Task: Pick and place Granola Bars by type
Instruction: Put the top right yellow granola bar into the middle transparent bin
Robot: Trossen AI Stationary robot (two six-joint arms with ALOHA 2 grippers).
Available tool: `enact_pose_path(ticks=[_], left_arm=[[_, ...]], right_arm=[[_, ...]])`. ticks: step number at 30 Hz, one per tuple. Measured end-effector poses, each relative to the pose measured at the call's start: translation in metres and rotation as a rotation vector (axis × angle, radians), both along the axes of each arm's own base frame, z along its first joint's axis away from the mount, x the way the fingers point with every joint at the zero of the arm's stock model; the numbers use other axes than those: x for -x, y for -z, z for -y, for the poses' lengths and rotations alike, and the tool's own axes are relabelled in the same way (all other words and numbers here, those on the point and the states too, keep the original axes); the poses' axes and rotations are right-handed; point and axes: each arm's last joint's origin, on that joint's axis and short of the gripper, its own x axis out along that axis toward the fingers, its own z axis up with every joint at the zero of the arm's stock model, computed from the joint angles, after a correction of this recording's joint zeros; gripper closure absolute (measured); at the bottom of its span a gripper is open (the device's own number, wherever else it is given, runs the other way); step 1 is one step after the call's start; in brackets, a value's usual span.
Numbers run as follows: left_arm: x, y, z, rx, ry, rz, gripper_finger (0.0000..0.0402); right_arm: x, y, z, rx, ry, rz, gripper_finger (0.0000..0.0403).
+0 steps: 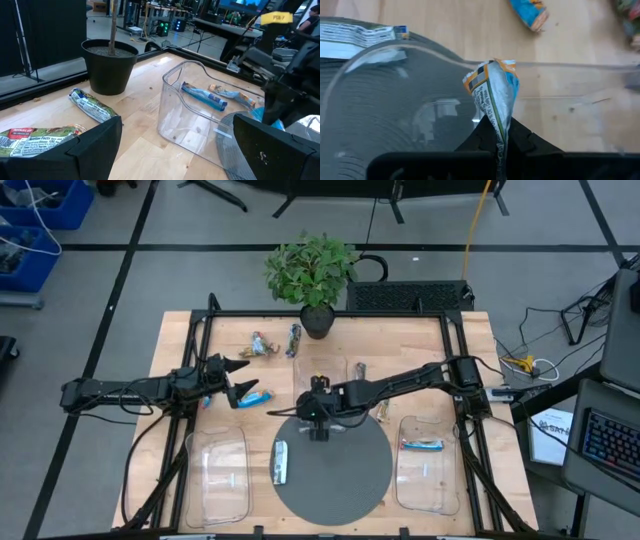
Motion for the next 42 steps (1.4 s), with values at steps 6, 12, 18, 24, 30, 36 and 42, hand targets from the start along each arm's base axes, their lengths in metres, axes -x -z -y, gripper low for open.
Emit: enact_pose_path(ticks=[6, 12, 18, 24, 30, 36, 42], left_arm=[[0.0, 0.0, 0.0, 0.0, -0.001, 0.0, 0.0023], [0.0, 0.0, 0.0, 0.0, 0.0, 0.0, 0.0023], [0.0, 0.0, 0.0, 0.0, 0.0, 0.0, 0.0023], [0.0, 0.0, 0.0, 0.0, 0.0, 0.0, 0.0023], [0.0, 0.0, 0.0, 0.0, 0.0, 0.0, 0.0023], [0.0, 0.0, 0.0, 0.0, 0.0, 0.0, 0.0023], [0.0, 0.0, 0.0, 0.0, 0.0, 0.0, 0.0023]], right_arm=[[0.004, 0.012, 0.0, -0.007, 0.012, 0.001, 0.0402], [0.009, 0.022, 0.0, -0.029, 0.011, -0.032, 0.0402], [0.007, 0.02, 0.001, -0.021, -0.004, -0.011, 0.039], [0.007, 0.019, 0.003, -0.018, -0.006, -0.001, 0.0382], [0.007, 0.019, 0.003, -0.004, -0.023, -0.006, 0.0345], [0.01, 0.015, 0.004, 0.024, -0.01, -0.015, 0.0278], [0.015, -0.005, 0.008, 0.132, -0.026, 0.013, 0.0215]])
